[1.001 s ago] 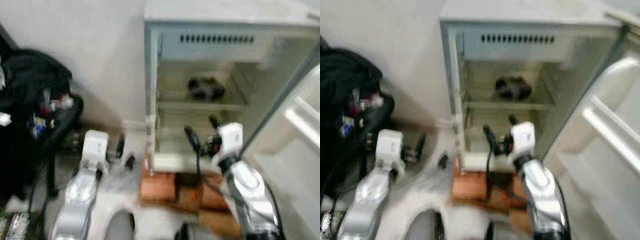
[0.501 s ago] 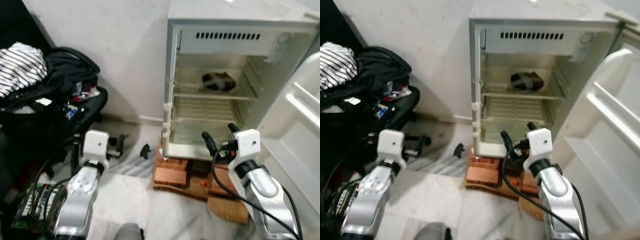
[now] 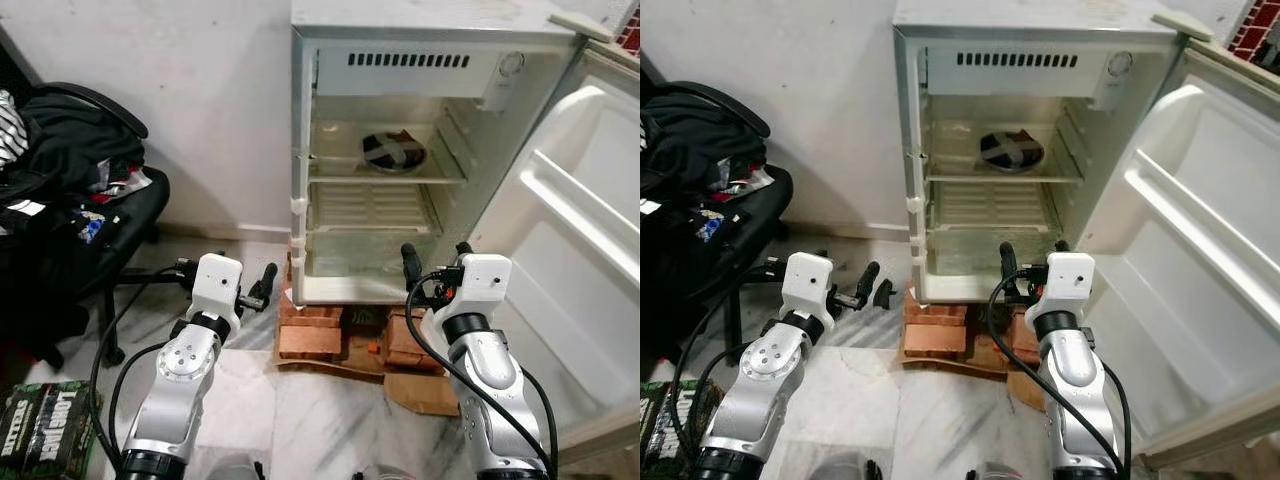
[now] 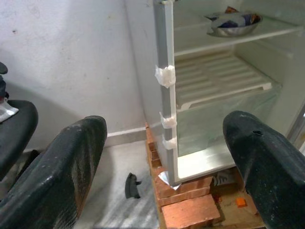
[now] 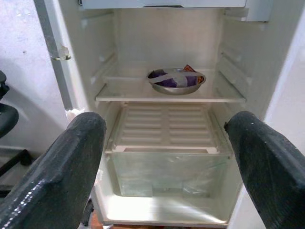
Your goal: Restocking fridge
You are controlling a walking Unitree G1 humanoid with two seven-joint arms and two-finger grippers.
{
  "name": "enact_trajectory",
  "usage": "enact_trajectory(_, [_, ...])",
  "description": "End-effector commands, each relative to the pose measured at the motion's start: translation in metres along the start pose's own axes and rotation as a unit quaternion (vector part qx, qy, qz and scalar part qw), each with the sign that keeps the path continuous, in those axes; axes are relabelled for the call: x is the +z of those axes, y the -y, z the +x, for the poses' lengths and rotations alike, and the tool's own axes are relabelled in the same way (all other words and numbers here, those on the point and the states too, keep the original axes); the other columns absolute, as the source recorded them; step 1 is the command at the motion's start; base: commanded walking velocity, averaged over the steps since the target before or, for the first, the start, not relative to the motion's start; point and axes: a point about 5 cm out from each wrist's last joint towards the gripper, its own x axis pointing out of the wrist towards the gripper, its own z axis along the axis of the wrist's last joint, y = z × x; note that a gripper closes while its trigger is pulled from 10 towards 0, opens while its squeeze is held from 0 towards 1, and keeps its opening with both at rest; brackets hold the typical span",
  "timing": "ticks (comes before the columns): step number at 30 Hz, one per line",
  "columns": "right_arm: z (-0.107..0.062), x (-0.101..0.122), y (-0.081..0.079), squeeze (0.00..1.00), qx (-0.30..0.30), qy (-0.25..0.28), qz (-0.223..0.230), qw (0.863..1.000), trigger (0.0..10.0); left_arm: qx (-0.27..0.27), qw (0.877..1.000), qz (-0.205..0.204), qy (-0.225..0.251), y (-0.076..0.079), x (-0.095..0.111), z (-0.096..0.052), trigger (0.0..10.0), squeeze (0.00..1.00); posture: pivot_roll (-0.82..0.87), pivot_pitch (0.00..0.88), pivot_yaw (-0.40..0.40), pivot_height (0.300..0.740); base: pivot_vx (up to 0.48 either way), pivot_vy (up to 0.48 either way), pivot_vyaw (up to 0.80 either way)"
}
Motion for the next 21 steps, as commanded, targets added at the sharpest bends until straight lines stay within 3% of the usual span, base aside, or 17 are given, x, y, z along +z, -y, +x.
enact_trajectory(1, [-0.001,-0.001,0.006,0.00,-0.004,-0.007,-0.008,1.000,10.0,-0.006,1.000,-0.001,-0.003,0.004,-0.001,0.001,10.0,0.00,-0.01,0.008,-0.022,0.740,0.000,-0.450,0.00])
enact_trajectory(5, [0.002,-0.006,0.007,0.00,-0.003,-0.023,-0.015,1.000,10.0,0.004,1.000,0.002,0.002,0.003,-0.001,-0.001,10.0,0.00,0.01,0.021,-0.038,0.740,0.000,-0.455,0.00])
enact_trajectory(11, [0.008,-0.001,-0.010,0.00,0.018,-0.009,-0.014,1.000,10.0,0.000,1.000,0.007,0.011,0.003,0.003,-0.003,10.0,0.00,0.02,0.038,-0.042,0.740,0.000,-0.389,0.00])
enact_trajectory(17, [0.007,-0.006,-0.010,0.00,0.021,-0.018,-0.007,1.000,10.0,0.008,1.000,0.004,0.004,0.000,0.001,-0.006,10.0,0.00,0.03,0.049,-0.039,0.740,0.000,-0.429,0.00])
enact_trajectory(21, [0.008,-0.006,-0.013,0.00,0.047,-0.023,0.003,0.999,10.0,0.007,1.000,0.004,0.006,-0.001,0.001,-0.007,10.0,0.00,0.03,0.053,-0.039,0.740,0.000,-0.064,0.00])
